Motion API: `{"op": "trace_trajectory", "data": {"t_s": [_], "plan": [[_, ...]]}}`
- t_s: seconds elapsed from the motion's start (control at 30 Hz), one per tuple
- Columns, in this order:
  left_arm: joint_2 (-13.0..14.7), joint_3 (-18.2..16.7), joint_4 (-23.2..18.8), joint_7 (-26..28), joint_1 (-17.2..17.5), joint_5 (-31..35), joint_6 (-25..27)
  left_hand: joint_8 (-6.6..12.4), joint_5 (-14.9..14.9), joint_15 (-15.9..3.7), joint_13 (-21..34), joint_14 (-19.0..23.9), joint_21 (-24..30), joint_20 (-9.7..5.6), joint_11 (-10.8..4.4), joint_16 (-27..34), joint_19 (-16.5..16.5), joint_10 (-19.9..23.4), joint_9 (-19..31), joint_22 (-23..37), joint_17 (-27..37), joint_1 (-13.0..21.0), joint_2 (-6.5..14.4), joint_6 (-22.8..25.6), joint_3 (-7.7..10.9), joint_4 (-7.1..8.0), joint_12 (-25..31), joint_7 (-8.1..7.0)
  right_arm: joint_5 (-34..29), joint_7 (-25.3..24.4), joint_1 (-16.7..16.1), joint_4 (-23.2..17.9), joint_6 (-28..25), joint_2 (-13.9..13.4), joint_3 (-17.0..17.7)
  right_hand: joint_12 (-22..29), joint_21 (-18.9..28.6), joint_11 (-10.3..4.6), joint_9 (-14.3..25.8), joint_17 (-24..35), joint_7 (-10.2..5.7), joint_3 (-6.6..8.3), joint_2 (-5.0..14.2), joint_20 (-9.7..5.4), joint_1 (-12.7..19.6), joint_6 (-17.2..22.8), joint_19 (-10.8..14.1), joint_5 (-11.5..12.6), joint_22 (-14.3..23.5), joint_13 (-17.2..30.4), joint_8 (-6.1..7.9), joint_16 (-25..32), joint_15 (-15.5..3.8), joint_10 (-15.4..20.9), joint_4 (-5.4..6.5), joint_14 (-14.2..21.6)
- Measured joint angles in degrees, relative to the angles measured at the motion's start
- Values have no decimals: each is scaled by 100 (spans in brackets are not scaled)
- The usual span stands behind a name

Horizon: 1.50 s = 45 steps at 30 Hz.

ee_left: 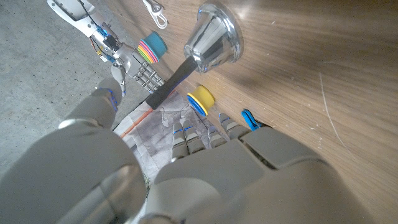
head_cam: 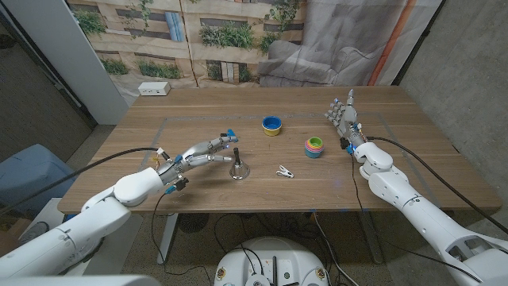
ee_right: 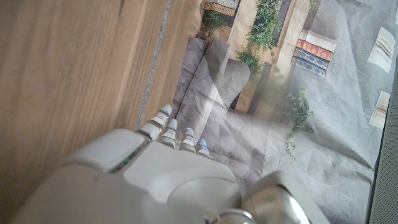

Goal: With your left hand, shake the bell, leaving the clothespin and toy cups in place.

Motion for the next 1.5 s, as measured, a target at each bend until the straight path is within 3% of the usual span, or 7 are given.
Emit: {"op": "trace_trajectory", "data": {"t_s": [0.43,0.7,0.9,1.13,1.5], "plan": [[-230,235,162,205,-174,302,-10,127,0,9,0,404,66,89,28,45,198,503,0,-1,0,451,-10,493,0,0,66,46,0,-2,0,-2,0,2,-2,0,0,0,0,0,0,0,0,0,0,0,0,0,0,0,0,0,0,0,0,0],[-368,287,199,508,-199,520,-22,211,0,-1,21,988,112,105,190,111,587,1222,30,-1,-1,930,12,1009,-30,30,150,168,0,-3,0,-3,0,2,-2,0,0,0,0,0,0,0,0,0,0,0,0,0,0,0,0,0,0,0,0,0],[-448,280,194,667,-155,606,-23,343,0,-11,30,1532,143,117,194,129,968,1908,22,-1,-10,1291,22,1761,-245,49,195,292,0,-5,0,-4,0,2,-2,0,0,0,0,0,0,0,0,0,0,0,0,0,0,0,0,0,0,0,0,0],[-537,229,180,999,-90,777,-18,343,0,-26,24,2263,155,48,221,129,1320,2748,13,-1,-14,1560,9,2560,-546,82,244,475,0,-7,-1,-6,0,2,-2,0,0,0,0,0,0,0,0,0,0,0,0,0,0,0,0,0,0,0,0,0],[-644,237,211,1370,-84,996,77,343,0,-37,13,2720,155,12,-36,129,1477,3387,13,28,-13,1765,59,3299,-768,88,244,367,0,-7,-1,-7,0,2,-2,0,0,0,0,0,0,0,0,0,0,0,0,0,0,0,0,0,0,0,0,0]]}}
